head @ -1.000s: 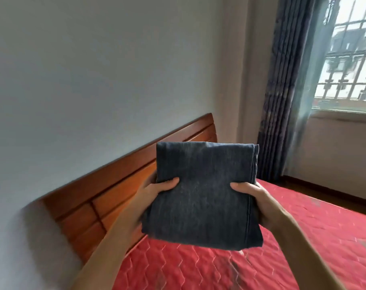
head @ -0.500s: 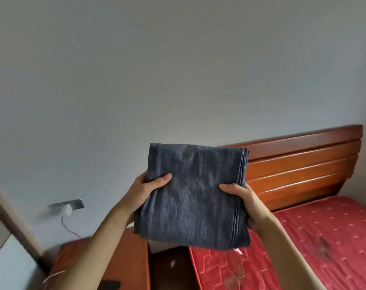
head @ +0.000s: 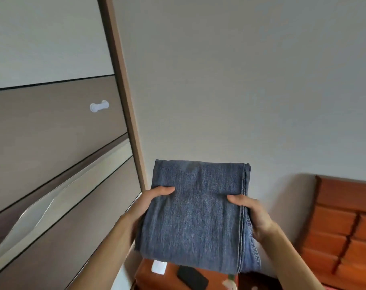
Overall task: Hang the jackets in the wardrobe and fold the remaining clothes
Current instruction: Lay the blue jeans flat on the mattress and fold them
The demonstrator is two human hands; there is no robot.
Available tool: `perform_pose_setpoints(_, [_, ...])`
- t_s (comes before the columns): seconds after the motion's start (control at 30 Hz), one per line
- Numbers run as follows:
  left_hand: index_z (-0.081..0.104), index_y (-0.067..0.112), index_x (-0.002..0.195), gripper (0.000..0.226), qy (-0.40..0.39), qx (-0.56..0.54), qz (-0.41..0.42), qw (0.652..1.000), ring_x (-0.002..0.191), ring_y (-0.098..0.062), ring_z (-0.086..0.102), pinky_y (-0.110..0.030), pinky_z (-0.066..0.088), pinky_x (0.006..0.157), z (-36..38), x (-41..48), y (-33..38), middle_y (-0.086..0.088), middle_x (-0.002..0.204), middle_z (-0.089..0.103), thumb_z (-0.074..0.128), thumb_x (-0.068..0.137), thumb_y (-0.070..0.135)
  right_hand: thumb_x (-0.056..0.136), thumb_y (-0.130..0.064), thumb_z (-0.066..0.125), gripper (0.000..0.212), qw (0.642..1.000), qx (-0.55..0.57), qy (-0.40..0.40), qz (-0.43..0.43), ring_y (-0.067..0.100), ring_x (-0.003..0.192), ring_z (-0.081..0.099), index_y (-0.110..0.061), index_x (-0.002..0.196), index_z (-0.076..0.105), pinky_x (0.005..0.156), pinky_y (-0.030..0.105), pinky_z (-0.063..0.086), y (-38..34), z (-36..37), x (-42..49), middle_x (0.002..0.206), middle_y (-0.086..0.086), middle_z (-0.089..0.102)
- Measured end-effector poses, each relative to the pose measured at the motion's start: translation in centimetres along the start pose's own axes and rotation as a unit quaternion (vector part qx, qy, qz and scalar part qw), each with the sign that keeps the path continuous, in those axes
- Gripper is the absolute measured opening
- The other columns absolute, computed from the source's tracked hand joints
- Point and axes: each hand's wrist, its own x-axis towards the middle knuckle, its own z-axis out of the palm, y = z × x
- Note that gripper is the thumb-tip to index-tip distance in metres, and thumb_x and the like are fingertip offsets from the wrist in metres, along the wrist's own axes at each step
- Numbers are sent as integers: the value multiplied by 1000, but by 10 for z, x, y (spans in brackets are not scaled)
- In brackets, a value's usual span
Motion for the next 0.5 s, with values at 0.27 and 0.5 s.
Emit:
perform_pose_setpoints(0.27, [65, 17, 116, 50, 90, 12, -2, 996, 98, -27, 72, -36, 51, 84, -63, 57, 9, -8, 105, 76, 82, 70, 25, 29, -22, 94, 85, 989, 38, -106, 91, 41, 81, 71, 12, 102, 67, 65, 44, 60, 10, 15, 128, 102, 34, 68])
perform_pose_setpoints(0.5, [65, 24, 120, 40, 161, 49, 29, 985, 99, -19, 73, -37, 55, 87, -97, 125, 39, 1, 107, 76, 76, 84, 37, 47, -22, 84, 92, 989, 28, -119, 85, 43, 94, 68, 10, 127, 54, 74, 47, 59, -5, 12, 236, 117, 33, 64])
